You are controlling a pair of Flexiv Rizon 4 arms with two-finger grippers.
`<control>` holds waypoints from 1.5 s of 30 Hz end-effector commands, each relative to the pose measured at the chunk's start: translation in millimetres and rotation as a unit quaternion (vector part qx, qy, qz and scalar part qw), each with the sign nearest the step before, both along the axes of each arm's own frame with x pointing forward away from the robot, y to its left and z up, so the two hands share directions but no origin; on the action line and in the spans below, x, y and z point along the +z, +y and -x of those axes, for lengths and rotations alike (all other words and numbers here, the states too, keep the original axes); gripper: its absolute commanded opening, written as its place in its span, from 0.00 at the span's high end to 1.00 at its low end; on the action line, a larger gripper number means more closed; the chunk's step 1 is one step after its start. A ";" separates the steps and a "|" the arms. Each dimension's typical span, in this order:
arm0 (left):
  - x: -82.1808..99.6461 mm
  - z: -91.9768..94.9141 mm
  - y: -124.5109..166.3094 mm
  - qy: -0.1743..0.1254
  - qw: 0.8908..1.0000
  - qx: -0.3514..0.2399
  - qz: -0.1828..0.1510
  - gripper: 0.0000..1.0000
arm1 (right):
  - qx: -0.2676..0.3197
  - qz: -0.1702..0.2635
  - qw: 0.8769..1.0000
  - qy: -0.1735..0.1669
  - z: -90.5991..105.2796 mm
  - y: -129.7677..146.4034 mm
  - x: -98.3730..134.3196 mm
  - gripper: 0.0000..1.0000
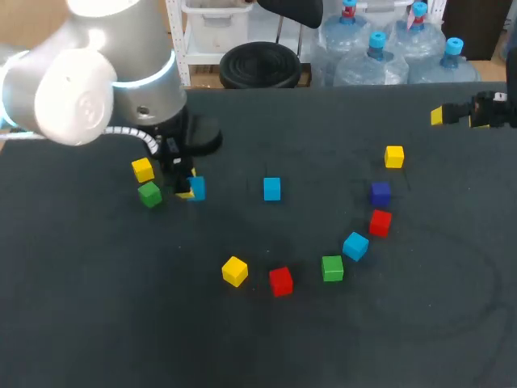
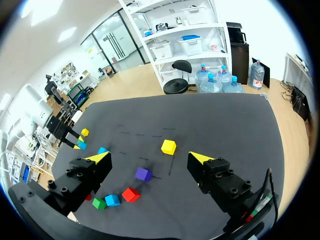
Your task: Place the blue cubes, place green cubes on the blue cubes, place the yellow cubes on the green cubes, then place the red cubes on the yellow cubes, and place purple cube on the red cubes.
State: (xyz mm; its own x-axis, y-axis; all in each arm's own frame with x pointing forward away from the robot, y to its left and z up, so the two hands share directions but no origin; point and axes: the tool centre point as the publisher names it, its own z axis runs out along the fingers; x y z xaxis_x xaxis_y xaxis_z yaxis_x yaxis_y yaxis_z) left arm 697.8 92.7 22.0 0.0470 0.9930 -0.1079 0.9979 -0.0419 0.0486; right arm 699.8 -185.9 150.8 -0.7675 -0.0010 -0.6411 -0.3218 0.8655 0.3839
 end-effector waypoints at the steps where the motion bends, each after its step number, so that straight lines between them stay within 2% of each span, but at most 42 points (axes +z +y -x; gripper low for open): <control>1: -1.3 -20.6 -17.7 0.025 1.000 -0.013 -0.015 1.00 | -0.001 0.001 1.000 0.000 0.1 0.5 -0.1 0.00; 12: -9.5 -36.9 -45.3 0.032 0.999 -0.041 -0.012 1.00 | -0.001 0.001 1.000 0.000 0.1 0.5 -0.1 0.00; 18: -12.6 -38.8 -52.9 0.035 0.998 -0.042 -0.011 1.00 | -0.001 0.001 1.000 0.000 0.1 0.5 -0.1 0.00; 33: -14.2 -18.0 -74.6 0.041 0.999 0.004 0.002 1.00 | -0.001 0.001 1.000 0.000 0.1 0.5 -0.1 0.00; 45: -20.1 -8.9 -79.5 0.045 0.999 0.010 -0.002 1.00 | -0.001 0.001 1.000 0.000 0.1 0.5 -0.1 0.00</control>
